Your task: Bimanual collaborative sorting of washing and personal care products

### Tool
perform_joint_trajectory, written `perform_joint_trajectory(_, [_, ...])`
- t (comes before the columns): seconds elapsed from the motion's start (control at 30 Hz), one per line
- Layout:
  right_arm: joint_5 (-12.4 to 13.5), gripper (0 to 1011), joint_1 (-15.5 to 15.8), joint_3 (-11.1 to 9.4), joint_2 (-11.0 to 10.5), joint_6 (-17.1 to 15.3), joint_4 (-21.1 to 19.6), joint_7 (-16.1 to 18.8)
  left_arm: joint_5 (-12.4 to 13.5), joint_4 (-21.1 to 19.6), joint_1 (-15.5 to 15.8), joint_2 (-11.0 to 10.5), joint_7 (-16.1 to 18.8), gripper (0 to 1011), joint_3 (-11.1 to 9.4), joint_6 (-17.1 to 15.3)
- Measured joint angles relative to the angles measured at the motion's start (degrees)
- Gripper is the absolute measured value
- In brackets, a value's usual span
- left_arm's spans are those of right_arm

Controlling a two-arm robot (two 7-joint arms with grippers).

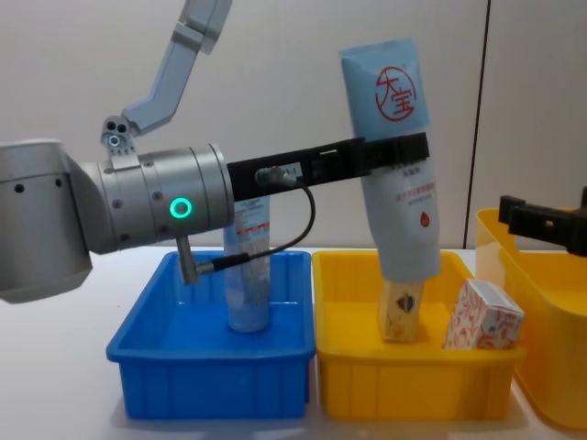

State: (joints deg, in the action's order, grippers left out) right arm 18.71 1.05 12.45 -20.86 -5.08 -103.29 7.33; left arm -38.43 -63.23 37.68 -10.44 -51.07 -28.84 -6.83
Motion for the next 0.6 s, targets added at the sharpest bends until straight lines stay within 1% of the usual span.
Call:
perform_joint_trajectory(0.33, [3.98,1003,-0.26,-0.57,-3.15,-5.57,-2.78,5.49,-0.40,0.91,0.39,0.34,-1.15,325,-0.41,0.05])
perform_joint_trajectory(0.43, [5.43,1003,-0.85,-0.55,-4.80,-7.98,-3.64,7.86,-0.51,1.14,0.46,0.42,-1.41,325,-0.51,0.05])
perform_joint_trajectory(0.6, [6.55,1003,-1.79,-0.08,-6.56,-10.30,-4.25,10.21,-0.59,1.32,0.55,0.48,-1.64,325,-0.60,0.05])
